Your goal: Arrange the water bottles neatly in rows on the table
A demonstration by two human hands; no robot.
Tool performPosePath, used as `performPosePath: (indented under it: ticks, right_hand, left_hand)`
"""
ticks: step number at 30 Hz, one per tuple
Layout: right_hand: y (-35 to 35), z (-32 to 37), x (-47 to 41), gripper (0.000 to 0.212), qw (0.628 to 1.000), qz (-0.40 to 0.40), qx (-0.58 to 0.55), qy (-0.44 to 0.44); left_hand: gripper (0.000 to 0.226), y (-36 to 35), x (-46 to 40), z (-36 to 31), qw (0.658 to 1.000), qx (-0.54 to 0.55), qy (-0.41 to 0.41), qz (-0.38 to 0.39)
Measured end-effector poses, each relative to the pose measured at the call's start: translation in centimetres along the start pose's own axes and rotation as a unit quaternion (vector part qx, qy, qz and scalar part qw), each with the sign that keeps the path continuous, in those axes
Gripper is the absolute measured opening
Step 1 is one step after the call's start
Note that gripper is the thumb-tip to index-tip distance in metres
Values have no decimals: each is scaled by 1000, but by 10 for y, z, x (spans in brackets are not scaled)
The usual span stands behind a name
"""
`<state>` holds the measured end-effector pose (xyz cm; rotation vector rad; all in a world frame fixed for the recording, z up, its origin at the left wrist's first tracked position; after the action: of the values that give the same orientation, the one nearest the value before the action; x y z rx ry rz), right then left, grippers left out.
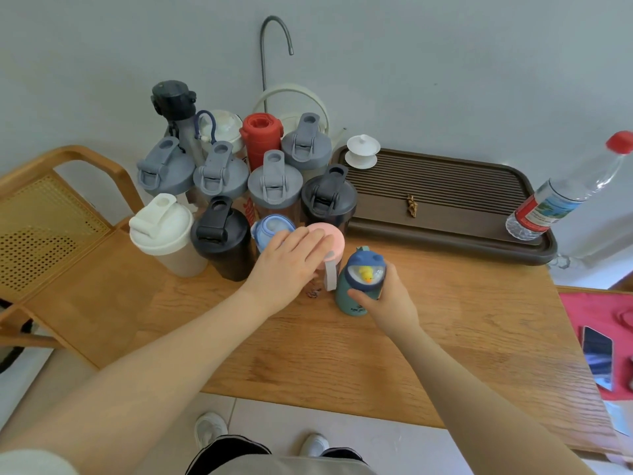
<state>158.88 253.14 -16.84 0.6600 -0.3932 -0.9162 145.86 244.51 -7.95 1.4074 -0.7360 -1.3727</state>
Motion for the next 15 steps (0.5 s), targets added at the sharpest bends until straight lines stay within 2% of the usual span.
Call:
performPosePath:
  ticks: [4,9,12,15]
  right_hand:
    - [0,1,4,78,1000,-10,-13,14]
    - [4,8,14,101,998,-7,-35,46]
    - [22,38,19,92,990,-62,-8,123]
    - [33,90,21,79,960,-112,17,255]
  left_hand:
    - [65,-1,4,1,1000,25,-1,5]
    - [59,4,13,13,998,70,5,-5]
    - [50,13,23,46,992,108,68,-20]
    - [51,23,35,95,973,141,179,-37]
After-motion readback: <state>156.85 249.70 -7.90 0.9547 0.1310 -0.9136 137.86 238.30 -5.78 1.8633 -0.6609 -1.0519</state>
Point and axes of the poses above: each hand's wrist, its own x-axis away from the middle knuckle, its own y-axis out of the back of the hand, z = x × y, the point moved 9 cm from there along -x, towards the middle knuckle, and after that the axes turned 13 degrees about y, right-handed, at the moved point
